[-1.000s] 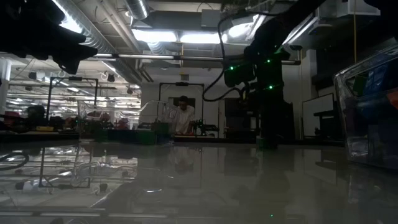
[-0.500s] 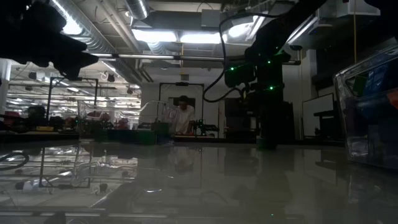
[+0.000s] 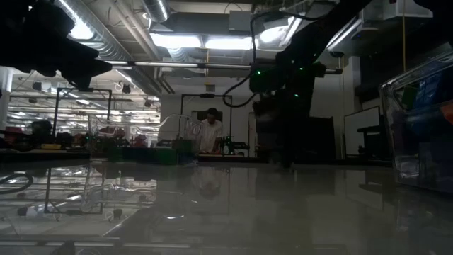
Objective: Sort blocks by size
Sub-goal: Put the square green game piece into the top transparent bin, then return to Home Position
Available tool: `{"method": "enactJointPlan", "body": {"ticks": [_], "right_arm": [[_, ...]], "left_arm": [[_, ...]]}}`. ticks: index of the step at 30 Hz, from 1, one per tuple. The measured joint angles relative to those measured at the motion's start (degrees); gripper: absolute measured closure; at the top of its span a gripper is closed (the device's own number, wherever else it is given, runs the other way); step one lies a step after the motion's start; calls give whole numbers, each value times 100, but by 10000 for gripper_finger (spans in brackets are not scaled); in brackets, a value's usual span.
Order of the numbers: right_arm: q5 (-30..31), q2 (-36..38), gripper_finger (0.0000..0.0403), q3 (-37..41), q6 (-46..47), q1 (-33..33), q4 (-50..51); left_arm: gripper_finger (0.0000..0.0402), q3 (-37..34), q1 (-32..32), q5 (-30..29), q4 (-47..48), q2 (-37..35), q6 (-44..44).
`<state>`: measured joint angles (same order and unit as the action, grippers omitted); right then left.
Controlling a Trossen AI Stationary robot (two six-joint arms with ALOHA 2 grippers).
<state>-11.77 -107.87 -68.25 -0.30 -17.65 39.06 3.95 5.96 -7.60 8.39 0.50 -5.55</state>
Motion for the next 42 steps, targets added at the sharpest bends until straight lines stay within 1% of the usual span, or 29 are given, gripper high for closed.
{"method": "enactJointPlan", "body": {"ticks": [3,6,9,12,14,15,17,19,20,22,27,30,36,42], "right_arm": [[-598,-7,235,0,282,60,-394],[-1090,-7,234,0,452,216,-1193],[-1169,-7,252,0,523,415,-2381],[-1163,-7,265,0,566,572,-3833],[-1069,-7,264,0,565,629,-4819],[-908,-7,260,0,563,634,-5298],[-370,-7,249,-2,536,610,-6092],[274,-7,240,-2,457,537,-6597],[536,-7,238,-2,446,503,-6756],[738,-7,239,-2,438,396,-6965],[801,-209,257,-31,442,210,-7321],[1016,-503,256,-263,444,173,-7389],[1130,-1057,218,-851,453,188,-7321],[1126,-1088,183,-1113,480,191,-6936]], "left_arm": [[219,2,0,-4,6,-1,-4],[219,2,0,-4,8,1,-76],[219,2,0,-7,11,2,-26],[219,2,0,-7,15,2,-45],[219,2,0,-7,17,2,-39],[219,2,0,-7,19,1,-25],[219,2,0,-7,19,2,-34],[219,2,0,-7,21,1,-39],[219,2,0,-7,21,1,-38],[219,2,0,-7,23,0,-40],[219,2,0,-9,25,2,-41],[219,2,0,-11,13,2,-42],[219,2,0,-11,13,2,-41],[219,0,0,-9,8,4,-43]]}}
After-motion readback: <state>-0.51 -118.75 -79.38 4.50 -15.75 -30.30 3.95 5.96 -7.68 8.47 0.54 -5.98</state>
